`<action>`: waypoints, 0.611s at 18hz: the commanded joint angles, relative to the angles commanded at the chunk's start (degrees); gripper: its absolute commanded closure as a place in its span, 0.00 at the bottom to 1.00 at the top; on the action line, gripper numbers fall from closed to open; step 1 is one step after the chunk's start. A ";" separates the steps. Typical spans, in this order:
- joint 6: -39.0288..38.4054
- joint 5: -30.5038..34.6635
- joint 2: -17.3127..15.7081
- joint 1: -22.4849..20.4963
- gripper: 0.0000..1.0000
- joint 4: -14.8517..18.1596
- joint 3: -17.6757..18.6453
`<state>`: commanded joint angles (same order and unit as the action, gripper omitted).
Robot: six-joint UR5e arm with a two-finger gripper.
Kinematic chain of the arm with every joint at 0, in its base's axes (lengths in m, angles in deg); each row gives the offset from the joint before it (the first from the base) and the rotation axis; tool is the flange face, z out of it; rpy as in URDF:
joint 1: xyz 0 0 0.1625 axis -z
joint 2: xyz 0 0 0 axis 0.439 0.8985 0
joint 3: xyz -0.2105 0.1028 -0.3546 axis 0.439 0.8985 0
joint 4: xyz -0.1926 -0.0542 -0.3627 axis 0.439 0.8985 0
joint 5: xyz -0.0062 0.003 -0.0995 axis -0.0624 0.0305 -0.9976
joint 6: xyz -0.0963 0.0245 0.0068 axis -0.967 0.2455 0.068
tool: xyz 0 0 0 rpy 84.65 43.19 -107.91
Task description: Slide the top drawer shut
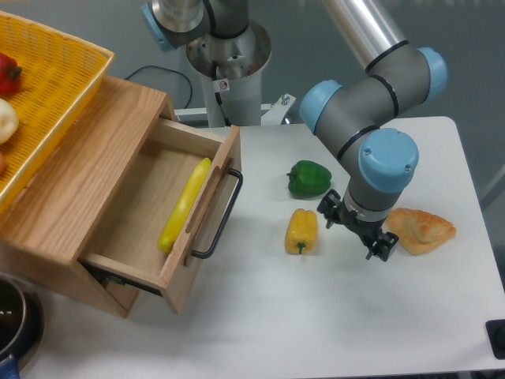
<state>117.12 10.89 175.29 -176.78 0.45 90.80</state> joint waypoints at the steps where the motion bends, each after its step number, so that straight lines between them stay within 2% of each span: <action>1: 0.00 -0.09 -0.09 -0.09 0.00 0.00 -0.09; 5: 0.09 -4.29 -0.53 -0.26 0.00 0.09 -0.35; 11: -2.27 -7.02 -1.23 -0.26 0.00 0.00 -1.84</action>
<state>114.84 3.87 174.06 -177.04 0.45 88.96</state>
